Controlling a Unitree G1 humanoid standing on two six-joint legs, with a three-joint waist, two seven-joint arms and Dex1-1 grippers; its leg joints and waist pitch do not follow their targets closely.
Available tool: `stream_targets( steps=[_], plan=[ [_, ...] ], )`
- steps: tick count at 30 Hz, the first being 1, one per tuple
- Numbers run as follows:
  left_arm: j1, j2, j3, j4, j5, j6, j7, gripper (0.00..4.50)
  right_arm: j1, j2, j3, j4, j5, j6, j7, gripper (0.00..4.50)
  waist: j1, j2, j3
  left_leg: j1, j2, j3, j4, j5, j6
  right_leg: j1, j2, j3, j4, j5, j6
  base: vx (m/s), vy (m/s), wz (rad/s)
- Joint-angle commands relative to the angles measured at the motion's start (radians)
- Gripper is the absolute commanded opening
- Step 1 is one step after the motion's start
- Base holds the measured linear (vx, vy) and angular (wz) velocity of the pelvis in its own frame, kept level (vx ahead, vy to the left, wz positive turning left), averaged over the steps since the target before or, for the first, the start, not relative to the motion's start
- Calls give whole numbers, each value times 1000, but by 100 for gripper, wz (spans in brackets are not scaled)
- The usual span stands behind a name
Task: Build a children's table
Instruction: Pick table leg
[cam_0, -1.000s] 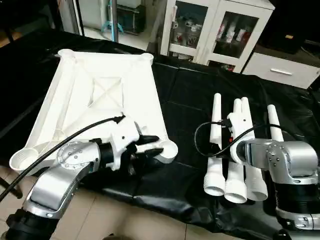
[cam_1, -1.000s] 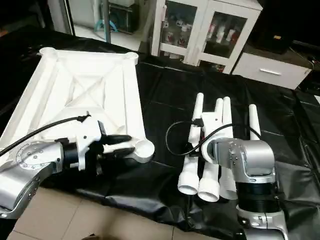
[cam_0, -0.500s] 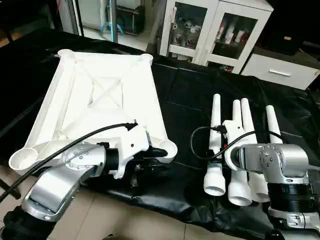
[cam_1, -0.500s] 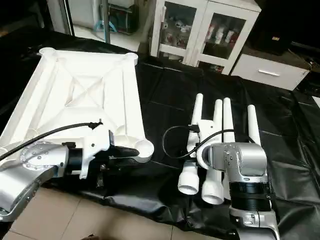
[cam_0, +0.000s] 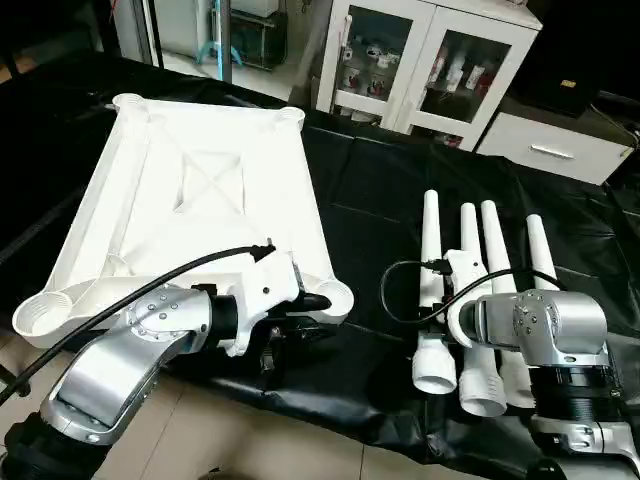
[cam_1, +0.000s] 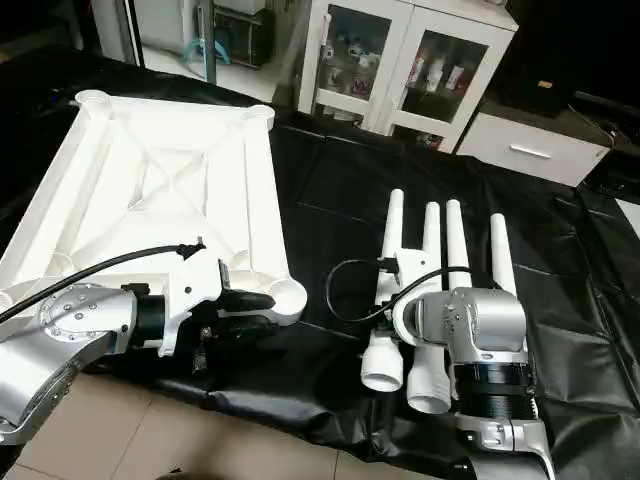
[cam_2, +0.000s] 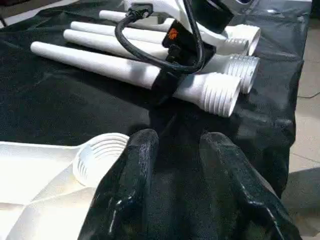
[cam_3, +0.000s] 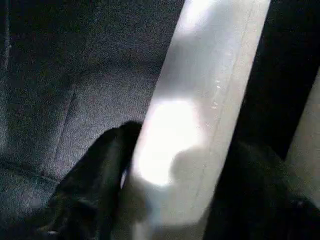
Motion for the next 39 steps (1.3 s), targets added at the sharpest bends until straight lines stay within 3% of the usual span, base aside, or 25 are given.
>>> stream_targets(
  steps=[1, 2, 3, 4, 5, 6, 9, 11, 12, 17, 19, 25, 27, 28, 31, 33, 34, 35, 36, 39],
  plan=[
    [-11, 1, -14, -4, 19, -14, 10, 170, -10, 9, -31, 22, -1, 1, -9, 272, 3, 23, -59, 11, 51, -16, -75, -21, -86, 44, -79, 52, -62, 25, -123, 0, 0, 0],
    [-18, 7, -16, 11, 27, -18, 9, 170, -20, 30, -60, 40, -5, -25, -29, 264, 3, 42, -59, 13, 50, -17, -76, -35, -97, 41, -79, 52, -63, 27, -125, 0, 0, 0],
    [-19, 7, -16, 14, 28, -19, 8, 170, -22, 34, -66, 44, -5, -30, -32, 249, 0, 34, -60, 12, 49, -17, -77, -51, -104, 42, -77, 51, -64, 19, -128, 0, 0, 0],
    [-22, 8, -16, 17, 28, -21, 8, 170, -24, 39, -73, 48, -4, -35, -34, 239, 0, 34, -60, 12, 50, -18, -77, -53, -104, 44, -78, 51, -63, 17, -129, 0, 0, 0],
    [-25, 6, -14, 18, 23, -18, 8, 170, -27, 45, -82, 51, -4, -40, -40, 229, 2, 42, -60, 13, 50, -19, -77, -52, -106, 45, -79, 51, -61, 22, -132, 0, 0, 0],
    [-31, 5, -14, 22, 25, -22, 7, 170, -30, 46, -83, 57, -6, -46, -42, 229, 2, 44, -60, 13, 50, -19, -77, -53, -107, 44, -79, 51, -61, 34, -136, 0, 0, 0],
    [-41, 5, -17, 32, 49, -45, 19, 170, -40, 49, -96, 83, -11, -72, -48, 207, 2, 39, -58, 13, 50, -18, -79, -69, -107, 44, -78, 50, -64, 17, -134, 0, 0, 0],
    [-41, 5, -15, 35, 52, -44, 23, 170, -44, 50, -101, 91, -12, -78, -47, 192, 2, 41, -58, 14, 52, -19, -80, -79, -109, 44, -80, 50, -64, 4, -134, 0, 0, 0],
    [-38, 4, -11, 34, 49, -38, 27, 197, -47, 54, -110, 95, -11, -82, -49, 188, 2, 38, -59, 13, 51, -19, -79, -79, -108, 44, -80, 50, -63, 0, -135, 0, 0, 0],
    [-23, -5, 13, 37, 48, -26, 59, 216, -51, 53, -121, 91, -10, -92, -47, 183, 4, 38, -58, 13, 52, -19, -80, -89, -106, 42, -81, 50, -65, -18, -132, 0, 0, 0],
    [-24, -12, 29, 39, 40, -28, 66, 246, -65, 56, -144, 79, 3, -93, -49, 183, 4, 32, -58, 13, 52, -18, -79, -80, -102, 41, -80, 50, -65, -13, -132, 0, 0, 0],
    [-58, -88, 117, 69, -17, -24, 136, 297, -117, 36, -182, 26, 45, -138, -15, 182, 6, 34, -60, 12, 50, -17, -76, -60, -93, 44, -81, 50, -62, 23, -143, 0, 0, 0],
    [-85, -142, 156, 114, -5, -55, 220, 321, -137, 31, -210, 1, 71, -180, 5, 182, 9, 32, -61, 11, 51, -17, -74, -52, -84, 46, -82, 52, -62, 44, -145, 0, 0, 0],
    [-103, -168, 177, 136, -5, -61, 261, 321, -144, 27, -222, -22, 93, -239, 36, 182, 11, 42, -62, 11, 51, -18, -75, -51, -81, 46, -82, 51, -60, 51, -147, 0, 0, 0],
    [-131, -210, 214, 157, -19, -51, 317, 342, -157, 17, -242, -76, 146, -333, 119, 182, 16, 37, -63, 11, 53, -18, -73, -58, -67, 49, -83, 51, -62, 63, -149, 0, 0, 0],
    [-162, -246, 245, 173, -30, -20, 357, 360, -174, 8, -279, -101, 203, -319, 176, 182, 16, 45, -63, 12, 53, -18, -72, -53, -62, 48, -80, 51, -60, 85, -158, 0, 0, 0],
    [-162, -246, 245, 173, -30, -20, 357, 366, -174, 8, -279, -101, 203, -319, 176, 182, 16, 42, -63, 12, 52, -16, -71, -52, -58, 49, -78, 51, -61, 90, -160, 0, 0, 0],
    [-194, -282, 280, 191, -60, 14, 388, 377, -179, -5, -307, -115, 261, -295, 236, 182, 19, 43, -64, 11, 49, -16, -70, -50, -52, 50, -77, 51, -61, 88, -168, 0, 0, 0],
    [-223, -317, 309, 207, -86, 4, 415, 377, -173, -14, -334, -136, 328, -273, 295, 182, 22, 35, -63, 12, 52, -15, -69, -58, -46, 50, -79, 51, -64, 81, -179, 0, 0, 0],
    [-262, -359, 338, 209, -110, 8, 464, 408, -154, -10, -405, -169, 468, -233, 375, 182, 30, 31, -65, 8, 54, -18, -67, -51, -24, 55, -86, 50, -63, 76, -195, 0, 0, 0]
  ],
)
